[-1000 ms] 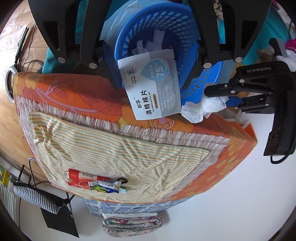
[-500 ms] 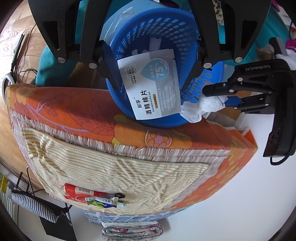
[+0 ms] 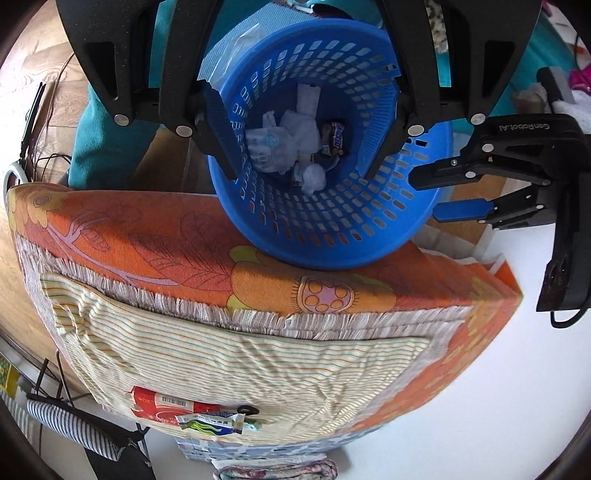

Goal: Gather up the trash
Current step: 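Open both tools to drop tissue and wipes packet into the basket, then move both open tools back over the remaining items on the bed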

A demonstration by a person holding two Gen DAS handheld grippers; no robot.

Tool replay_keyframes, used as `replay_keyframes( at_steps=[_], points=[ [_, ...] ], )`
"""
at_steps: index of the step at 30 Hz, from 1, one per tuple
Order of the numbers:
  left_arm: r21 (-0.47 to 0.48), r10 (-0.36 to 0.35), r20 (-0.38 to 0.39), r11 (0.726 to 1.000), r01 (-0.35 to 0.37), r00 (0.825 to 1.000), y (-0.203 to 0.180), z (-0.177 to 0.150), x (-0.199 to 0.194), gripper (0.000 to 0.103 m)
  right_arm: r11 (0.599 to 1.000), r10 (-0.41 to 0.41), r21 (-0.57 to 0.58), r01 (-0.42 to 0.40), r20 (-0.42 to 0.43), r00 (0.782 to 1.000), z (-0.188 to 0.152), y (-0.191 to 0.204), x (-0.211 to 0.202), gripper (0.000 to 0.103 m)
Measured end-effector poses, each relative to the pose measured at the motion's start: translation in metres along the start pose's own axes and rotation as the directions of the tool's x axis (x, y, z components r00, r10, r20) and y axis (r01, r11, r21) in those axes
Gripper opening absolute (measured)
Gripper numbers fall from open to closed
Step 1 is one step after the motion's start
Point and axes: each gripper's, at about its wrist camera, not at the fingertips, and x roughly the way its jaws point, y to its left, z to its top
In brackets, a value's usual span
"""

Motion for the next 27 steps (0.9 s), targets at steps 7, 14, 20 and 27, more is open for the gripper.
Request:
replay_keyframes(
  at_steps=[7,14,20,27],
  points=[
    [-0.013,-0.001,-0.014,1.000,0.001,1.000,0.002,0.003,0.002,0.059,1.000,-0.008,0.018,0.008,0.001,1.000,0.004,-0.006,0.000,0.068],
    [-0.022,-0.014,-0.016,1.000,0.013,1.000,0.001,0.016,0.002,0.059,0.998,-0.010,0.055,0.009,0.012,1.000,0.013,-0.020,-0.002,0.068],
    [-0.008,-0.018,-0.007,1.000,0.017,1.000,-0.004,0.040,0.001,0.059,0.996,-0.019,0.090,0.015,0.044,0.999,0.028,-0.037,-0.007,0.069],
    [0.038,-0.014,0.035,0.999,0.013,0.999,-0.012,0.080,-0.004,0.059,0.992,-0.052,0.123,0.040,0.089,0.995,0.051,-0.062,-0.016,0.069]
  ],
)
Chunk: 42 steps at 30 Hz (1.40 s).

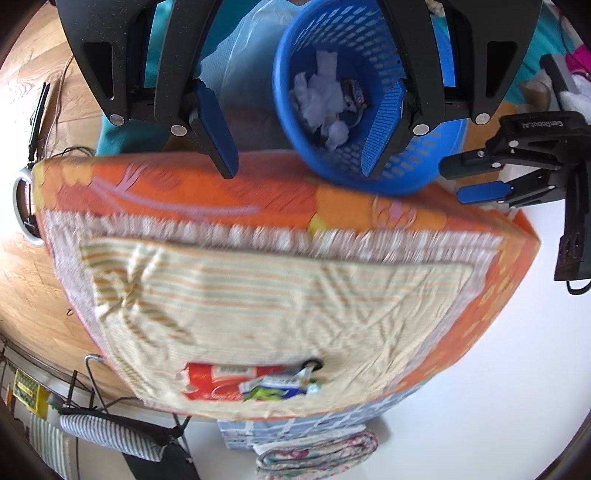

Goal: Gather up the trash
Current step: 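Move both open tools back over the remaining items on the bed, then grasp the black hair tie with the left tool while the right tool grasps the blue-green packet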

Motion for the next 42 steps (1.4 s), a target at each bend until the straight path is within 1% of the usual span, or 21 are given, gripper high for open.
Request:
replay_keyframes(
  at_steps=[5,12,19,23,25,28,32,35,39,42],
  points=[
    [0.035,0.009,0.042,0.999,-0.011,0.999,-0.002,0.035,-0.001,0.059,0.999,-0.008,0.036,0.006,0.038,0.999,0.025,-0.019,-0.002,0.069],
    [0.035,0.007,0.080,0.999,-0.010,0.997,0.007,0.080,0.007,0.059,0.998,-0.030,0.060,0.024,0.092,0.995,0.064,-0.042,-0.002,0.069],
    [0.043,0.025,0.113,0.999,-0.030,0.993,0.016,0.127,0.025,0.059,0.993,-0.002,0.117,-0.012,0.116,0.993,0.095,-0.061,0.012,0.069],
    [0.019,0.020,0.133,1.000,-0.022,0.991,0.025,0.158,0.038,0.059,0.985,0.037,0.163,-0.058,0.130,0.991,0.113,-0.070,0.024,0.069],
    [0.023,0.023,0.142,0.999,-0.026,0.990,0.028,0.170,0.045,0.059,0.975,0.067,0.203,-0.095,0.139,0.988,0.123,-0.077,0.033,0.069],
    [0.042,0.032,0.143,0.998,-0.038,0.989,0.029,0.185,0.057,0.050,0.951,0.110,0.271,-0.148,0.150,0.983,0.134,-0.087,0.047,0.069],
    [0.055,0.034,0.132,0.998,-0.042,0.991,0.031,0.198,0.074,0.049,0.901,0.183,0.366,-0.231,0.163,0.970,0.147,-0.099,0.068,0.069],
    [0.063,0.037,0.121,0.997,-0.045,0.992,0.032,0.205,0.085,0.044,0.879,0.206,0.402,-0.256,0.163,0.965,0.154,-0.102,0.082,0.069],
    [0.060,0.032,0.127,0.997,-0.040,0.991,0.034,0.214,0.093,0.044,0.867,0.220,0.420,-0.268,0.160,0.962,0.162,-0.101,0.097,0.069],
    [0.064,0.042,0.129,0.997,-0.051,0.991,0.035,0.221,0.100,0.044,0.851,0.235,0.442,-0.285,0.166,0.958,0.168,-0.103,0.104,0.069]
  ],
)
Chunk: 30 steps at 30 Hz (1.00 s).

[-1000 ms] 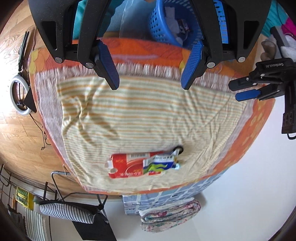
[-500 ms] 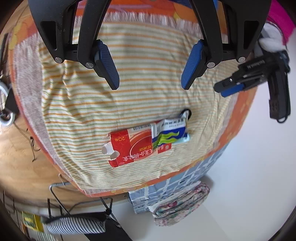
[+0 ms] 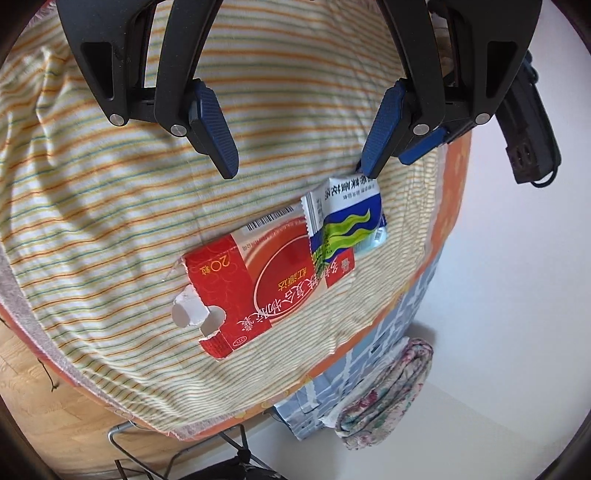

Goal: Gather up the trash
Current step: 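Grasp the black hair tie with the left tool while the right tool grasps the blue-green packet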

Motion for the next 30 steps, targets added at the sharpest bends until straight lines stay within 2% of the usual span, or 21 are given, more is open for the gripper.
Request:
replay_keyframes(
  at_steps=[4,5,7,11,13,15,17,20,25,30],
  points=[
    [-0.002,0.013,-0.009,1.000,-0.013,1.000,0.003,0.006,0.012,0.044,0.999,0.016,0.043,-0.016,0.010,1.000,0.007,-0.005,0.006,0.068],
    [-0.006,0.015,-0.011,1.000,-0.015,1.000,0.003,0.007,0.014,0.038,0.998,0.020,0.053,-0.021,0.015,1.000,0.009,-0.005,0.008,0.067],
    [-0.013,0.014,-0.024,1.000,-0.015,1.000,0.005,0.008,0.022,0.035,0.998,0.021,0.059,-0.021,0.015,1.000,0.012,-0.005,0.010,0.055],
    [0.029,0.037,-0.011,0.999,-0.037,0.999,-0.001,0.009,0.030,0.035,0.999,0.004,0.037,-0.004,-0.005,1.000,0.013,-0.001,0.017,0.042],
    [0.046,0.049,-0.006,0.998,-0.049,0.999,-0.004,0.011,0.031,0.033,1.000,-0.003,0.026,0.004,-0.012,1.000,0.012,0.000,0.019,0.027],
    [0.056,0.060,-0.003,0.997,-0.060,0.998,-0.006,0.011,0.032,0.025,1.000,-0.008,0.010,0.008,-0.010,1.000,0.012,0.002,0.020,0.013],
    [0.061,0.059,-0.001,0.996,-0.059,0.998,-0.008,0.012,0.032,0.006,1.000,-0.013,-0.010,0.013,0.000,1.000,0.012,0.004,0.019,0.012],
    [0.062,0.059,0.009,0.996,-0.060,0.998,-0.009,0.011,0.031,0.005,0.998,-0.023,-0.054,0.024,0.013,1.000,0.013,0.011,0.016,0.007],
    [0.062,0.058,0.036,0.996,-0.060,0.998,-0.006,0.006,0.024,0.003,0.986,-0.056,-0.153,0.066,0.064,0.996,0.011,0.026,-0.001,0.004],
    [0.037,0.054,0.058,0.998,-0.056,0.997,0.001,0.006,0.011,0.003,0.977,-0.068,-0.197,0.086,0.097,0.993,0.006,0.029,-0.021,0.001]
  ],
)
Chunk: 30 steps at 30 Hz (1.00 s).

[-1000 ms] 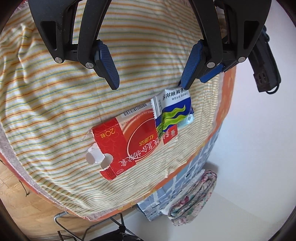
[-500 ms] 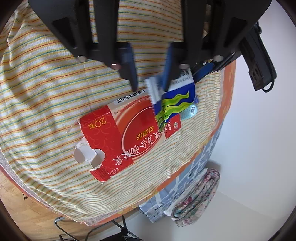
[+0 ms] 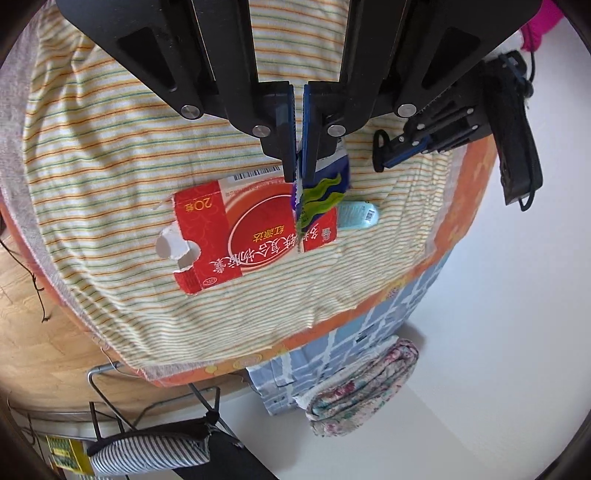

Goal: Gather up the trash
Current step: 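Grasp the black hair tie with the left tool while the right tool grasps the blue-green packet, then carry hair tie and blue-green packet over the blue basket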

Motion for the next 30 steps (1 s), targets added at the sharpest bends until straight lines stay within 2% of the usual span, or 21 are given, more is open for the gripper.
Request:
replay_keyframes(
  at_steps=[5,14,30],
  points=[
    [-0.002,0.004,0.013,1.000,-0.004,1.000,0.002,-0.001,-0.013,0.003,0.999,-0.015,-0.029,0.015,0.009,1.000,-0.004,-0.001,-0.010,0.001],
    [0.006,-0.008,0.025,1.000,0.008,1.000,-0.004,-0.018,-0.051,0.003,0.998,0.008,-0.056,-0.006,0.025,1.000,-0.021,0.008,-0.043,0.001],
    [0.038,-0.003,0.051,0.999,0.002,0.999,-0.020,-0.071,-0.125,0.003,0.985,0.028,-0.171,-0.022,0.030,0.999,-0.069,0.045,-0.102,0.001]
  ],
)
